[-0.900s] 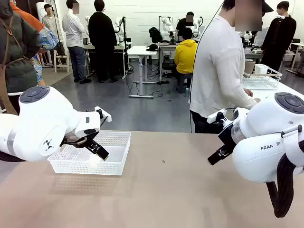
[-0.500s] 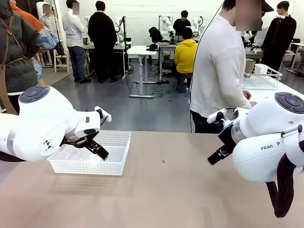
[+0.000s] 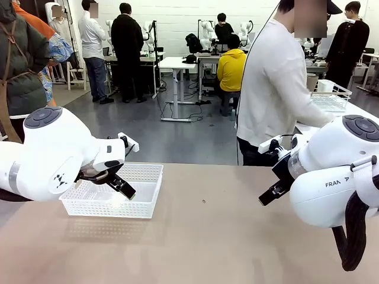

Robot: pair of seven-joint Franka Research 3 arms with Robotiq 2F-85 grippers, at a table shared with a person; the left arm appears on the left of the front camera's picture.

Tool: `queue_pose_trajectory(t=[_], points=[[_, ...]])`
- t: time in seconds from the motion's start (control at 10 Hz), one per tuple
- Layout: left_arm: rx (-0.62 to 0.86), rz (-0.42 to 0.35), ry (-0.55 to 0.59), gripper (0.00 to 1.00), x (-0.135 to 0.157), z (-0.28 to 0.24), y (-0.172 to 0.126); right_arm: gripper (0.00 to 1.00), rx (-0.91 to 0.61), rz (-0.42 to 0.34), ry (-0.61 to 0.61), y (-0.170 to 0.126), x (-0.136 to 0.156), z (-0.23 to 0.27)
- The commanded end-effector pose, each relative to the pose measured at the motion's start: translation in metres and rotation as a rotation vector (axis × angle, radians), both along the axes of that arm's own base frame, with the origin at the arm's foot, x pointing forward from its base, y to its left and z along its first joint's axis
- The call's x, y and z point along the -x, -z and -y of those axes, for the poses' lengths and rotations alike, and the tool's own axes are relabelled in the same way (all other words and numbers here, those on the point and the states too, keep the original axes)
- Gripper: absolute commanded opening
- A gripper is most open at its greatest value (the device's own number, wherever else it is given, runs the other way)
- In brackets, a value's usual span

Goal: Clean and organize the cups into the basket.
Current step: Pick up the Organizing basket and move it to the center of the table, then pick up the Reusable plastic cup from the right side of the table and place it inside the Organizing basket.

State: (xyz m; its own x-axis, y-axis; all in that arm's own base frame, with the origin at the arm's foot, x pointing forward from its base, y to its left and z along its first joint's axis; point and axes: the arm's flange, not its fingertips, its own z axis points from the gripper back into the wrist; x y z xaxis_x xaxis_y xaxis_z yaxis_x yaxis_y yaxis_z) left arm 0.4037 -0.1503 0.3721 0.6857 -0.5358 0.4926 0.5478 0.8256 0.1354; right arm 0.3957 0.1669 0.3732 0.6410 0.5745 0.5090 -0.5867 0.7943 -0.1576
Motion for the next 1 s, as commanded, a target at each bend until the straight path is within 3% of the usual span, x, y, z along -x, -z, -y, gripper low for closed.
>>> queue_pose_trajectory(t=[0.0,0.4,0.5,0.6,0.9], points=[[0.000,0.000,0.000,1.00,0.000,0.000,0.000,1.00,0.000,0.000,0.000,0.000,0.000,0.000],[0.000,0.000,0.000,1.00,0.000,0.000,0.000,1.00,0.000,0.000,0.000,0.000,0.000,0.000],[-0.027,0.035,0.011,1.00,0.020,-0.013,-0.040,1.00,0.051,0.094,0.017,-0.038,0.029,0.000],[-0.053,0.057,0.020,1.00,0.044,-0.025,-0.071,1.00,0.070,0.138,0.008,-0.065,0.060,0.004],[-0.073,0.061,0.117,1.00,0.122,-0.038,-0.105,1.00,0.148,0.174,0.020,-0.107,0.155,0.034]])
